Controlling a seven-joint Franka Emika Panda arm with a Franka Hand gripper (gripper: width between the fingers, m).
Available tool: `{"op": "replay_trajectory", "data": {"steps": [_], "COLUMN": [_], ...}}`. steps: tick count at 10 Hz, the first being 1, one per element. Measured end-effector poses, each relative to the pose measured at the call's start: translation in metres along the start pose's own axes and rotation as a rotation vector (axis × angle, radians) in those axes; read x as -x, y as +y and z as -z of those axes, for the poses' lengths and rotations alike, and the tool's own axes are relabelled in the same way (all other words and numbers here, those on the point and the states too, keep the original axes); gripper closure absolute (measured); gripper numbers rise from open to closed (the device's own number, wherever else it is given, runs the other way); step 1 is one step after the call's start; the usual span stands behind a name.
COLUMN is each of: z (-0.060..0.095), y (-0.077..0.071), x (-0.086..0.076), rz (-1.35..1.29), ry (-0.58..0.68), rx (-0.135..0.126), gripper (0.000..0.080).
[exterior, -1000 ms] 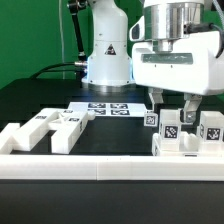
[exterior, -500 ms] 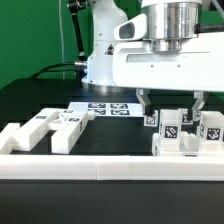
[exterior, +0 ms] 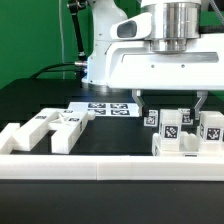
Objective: Assemble chair
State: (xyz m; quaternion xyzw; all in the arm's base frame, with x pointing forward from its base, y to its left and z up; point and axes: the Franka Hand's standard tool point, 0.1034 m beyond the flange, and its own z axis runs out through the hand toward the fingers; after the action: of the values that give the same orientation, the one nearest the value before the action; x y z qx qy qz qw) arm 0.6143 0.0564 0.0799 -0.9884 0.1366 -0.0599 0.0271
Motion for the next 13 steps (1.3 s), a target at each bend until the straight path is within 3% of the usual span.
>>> {"op": "replay_trajectory", "data": {"steps": [1,2,3,4,5,8,13], "z": [-0.0001,-0.0001,-0.0001,-0.0001,-0.0001,-0.0001,0.0001], "y": [0.0029,0.0029,0.003,0.0031,0.0032,0.003,0.0013], "x": [-0.001,-0.001,-0.001,-0.0011,-0.0011,-0.001,-0.0004], "rz": [0.068,0.081,0.081,0.08,0.077,0.005,-0.431], "ry": [0.0,0.0,0.0,0.0,0.0,0.0,0.001], "rx": [0.002,0.003,0.003,0.003,0.003,0.001,0.001], "gripper": [0.0151,0.0261,0.0261,0.0426,0.0512,0.0511,0.0511]}}
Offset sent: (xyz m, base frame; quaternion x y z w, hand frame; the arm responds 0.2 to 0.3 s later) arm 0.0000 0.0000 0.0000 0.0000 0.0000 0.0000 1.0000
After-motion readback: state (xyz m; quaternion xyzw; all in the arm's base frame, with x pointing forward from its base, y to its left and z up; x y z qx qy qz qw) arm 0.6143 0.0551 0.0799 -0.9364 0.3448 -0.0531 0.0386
